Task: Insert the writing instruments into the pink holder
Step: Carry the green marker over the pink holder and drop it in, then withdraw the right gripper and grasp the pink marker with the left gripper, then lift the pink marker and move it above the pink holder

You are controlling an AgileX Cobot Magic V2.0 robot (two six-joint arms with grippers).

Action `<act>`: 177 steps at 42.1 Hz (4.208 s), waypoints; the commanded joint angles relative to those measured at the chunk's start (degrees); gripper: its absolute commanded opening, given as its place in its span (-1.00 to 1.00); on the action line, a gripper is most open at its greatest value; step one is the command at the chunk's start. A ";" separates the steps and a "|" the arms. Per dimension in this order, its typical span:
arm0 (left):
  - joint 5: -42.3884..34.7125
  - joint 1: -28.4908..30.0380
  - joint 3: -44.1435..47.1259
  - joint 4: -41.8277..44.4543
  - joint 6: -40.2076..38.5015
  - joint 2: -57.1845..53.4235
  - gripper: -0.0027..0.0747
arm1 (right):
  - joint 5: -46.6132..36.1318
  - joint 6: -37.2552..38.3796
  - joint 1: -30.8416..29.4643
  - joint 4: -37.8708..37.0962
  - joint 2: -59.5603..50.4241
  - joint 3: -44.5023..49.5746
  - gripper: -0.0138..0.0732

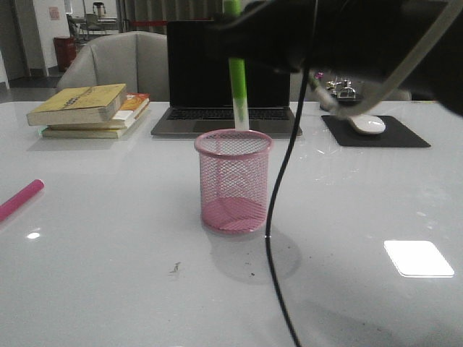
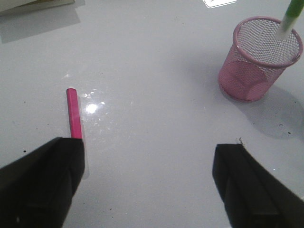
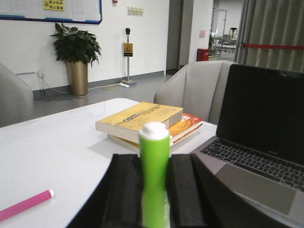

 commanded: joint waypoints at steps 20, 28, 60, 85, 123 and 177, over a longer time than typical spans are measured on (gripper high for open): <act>-3.45 -0.48 -1.84 0.15 0.00 -0.20 0.62 | -4.04 -0.50 -0.19 0.62 -1.51 -1.43 0.35; -3.10 -0.48 -1.84 0.15 0.00 -0.20 0.62 | 26.19 -0.50 -0.19 0.62 -19.49 -1.43 0.35; 8.81 13.27 -17.28 0.43 -3.27 29.80 0.62 | 102.92 -0.43 -0.19 0.64 -59.02 -1.43 0.20; 12.20 13.36 -38.96 1.06 -3.27 57.41 0.09 | 102.92 -0.43 -0.19 0.64 -59.02 -1.43 0.20; 11.70 15.51 -44.81 0.10 -1.81 65.23 -0.52 | 102.62 -0.43 -0.19 0.64 -59.02 -1.43 0.20; -81.70 -27.43 -14.89 -17.60 8.35 49.29 -0.69 | 100.67 -0.43 -0.19 0.64 -58.74 -1.43 0.20</act>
